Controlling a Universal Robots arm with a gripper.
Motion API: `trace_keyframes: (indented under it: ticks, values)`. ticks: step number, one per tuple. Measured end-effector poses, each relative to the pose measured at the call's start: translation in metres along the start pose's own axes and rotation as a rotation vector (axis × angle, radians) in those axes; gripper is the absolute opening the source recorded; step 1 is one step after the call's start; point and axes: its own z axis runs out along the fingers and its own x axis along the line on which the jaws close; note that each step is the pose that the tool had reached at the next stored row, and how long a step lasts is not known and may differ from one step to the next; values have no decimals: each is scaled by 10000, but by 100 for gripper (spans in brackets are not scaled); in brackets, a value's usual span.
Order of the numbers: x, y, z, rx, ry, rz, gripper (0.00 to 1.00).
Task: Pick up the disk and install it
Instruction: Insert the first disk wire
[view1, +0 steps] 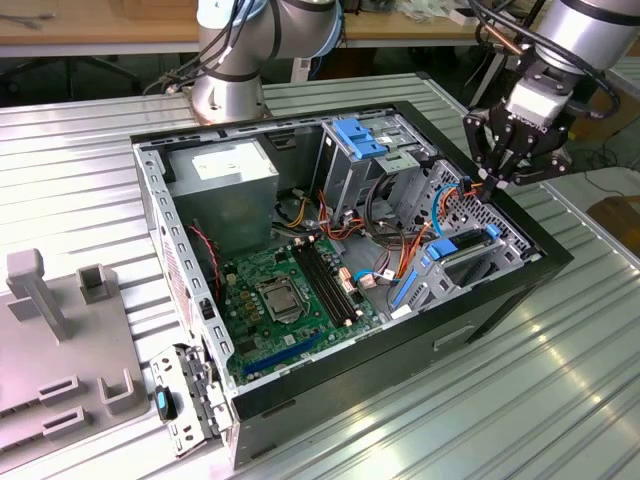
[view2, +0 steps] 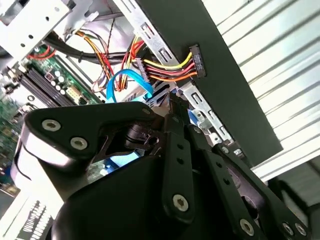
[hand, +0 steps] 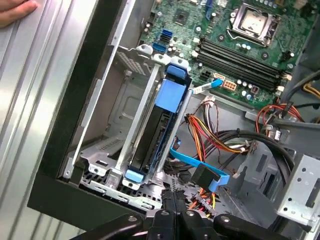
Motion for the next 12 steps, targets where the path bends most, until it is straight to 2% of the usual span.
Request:
trace_keyframes:
  ticks: [2, 4, 9, 12]
  values:
    - [0, 0, 0, 25, -40, -592, 11]
    - [0, 0, 0, 40, -60, -900, 11]
    - [-17, -40, -5, 78, -62, -1154, 11]
    - [-19, -44, -5, 130, -113, -2016, 11]
